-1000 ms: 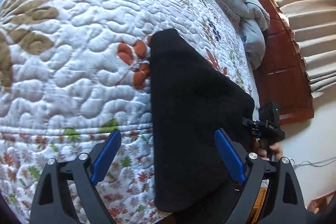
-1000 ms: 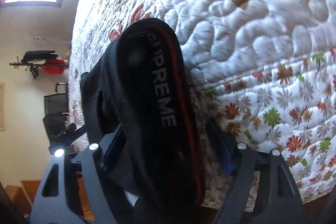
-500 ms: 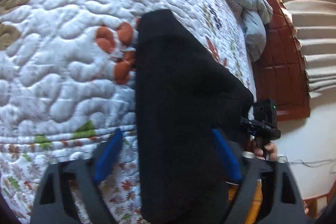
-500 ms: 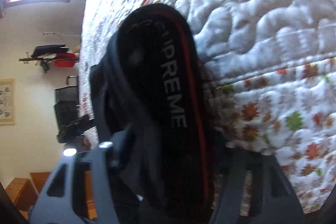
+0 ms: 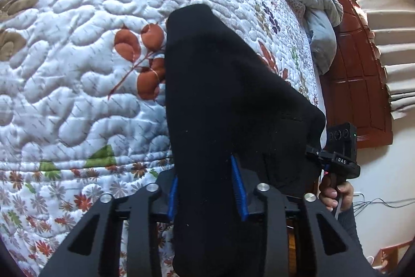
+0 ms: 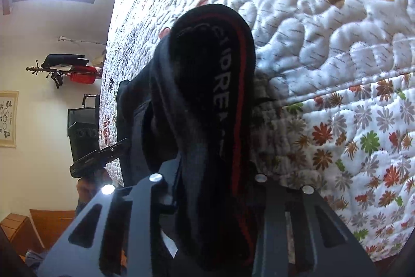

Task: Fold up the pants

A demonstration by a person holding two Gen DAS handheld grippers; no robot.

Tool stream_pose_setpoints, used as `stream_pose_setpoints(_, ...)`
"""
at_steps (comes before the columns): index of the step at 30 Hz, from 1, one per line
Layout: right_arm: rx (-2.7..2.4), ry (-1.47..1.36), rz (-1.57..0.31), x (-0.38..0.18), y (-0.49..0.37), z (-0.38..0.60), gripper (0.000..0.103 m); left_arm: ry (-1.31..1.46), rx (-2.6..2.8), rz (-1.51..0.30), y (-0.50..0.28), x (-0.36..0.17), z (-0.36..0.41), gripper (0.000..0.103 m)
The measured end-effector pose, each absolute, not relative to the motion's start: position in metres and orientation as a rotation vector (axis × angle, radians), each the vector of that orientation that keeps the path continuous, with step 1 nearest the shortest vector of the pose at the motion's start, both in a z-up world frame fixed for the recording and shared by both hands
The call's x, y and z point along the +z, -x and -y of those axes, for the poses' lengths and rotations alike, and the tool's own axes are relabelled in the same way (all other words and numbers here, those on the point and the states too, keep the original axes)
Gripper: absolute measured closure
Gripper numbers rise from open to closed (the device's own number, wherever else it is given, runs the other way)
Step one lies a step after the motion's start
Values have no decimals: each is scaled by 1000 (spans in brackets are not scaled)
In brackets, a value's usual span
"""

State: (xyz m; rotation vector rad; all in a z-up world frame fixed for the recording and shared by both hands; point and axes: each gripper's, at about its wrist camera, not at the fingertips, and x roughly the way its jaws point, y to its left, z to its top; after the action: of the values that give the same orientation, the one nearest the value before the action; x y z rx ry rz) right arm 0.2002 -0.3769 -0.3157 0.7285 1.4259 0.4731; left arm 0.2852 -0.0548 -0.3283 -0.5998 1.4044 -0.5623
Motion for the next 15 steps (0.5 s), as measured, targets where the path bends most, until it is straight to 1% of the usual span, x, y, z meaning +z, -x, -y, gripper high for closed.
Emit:
stream_pose_setpoints(3,463,-712,-1408,-305,-198,371,75,590,-557,-1385,-281,-322,53,73)
stream_pose_setpoints(8,481,-675,-1381,-277,-198,347,76,579,-570,-1353,-279,-305,49,75)
stream_pose_setpoints(15,544,-608,-1361,-251,-229,296,76,599,-532,-1276,-286,-279,0,75)
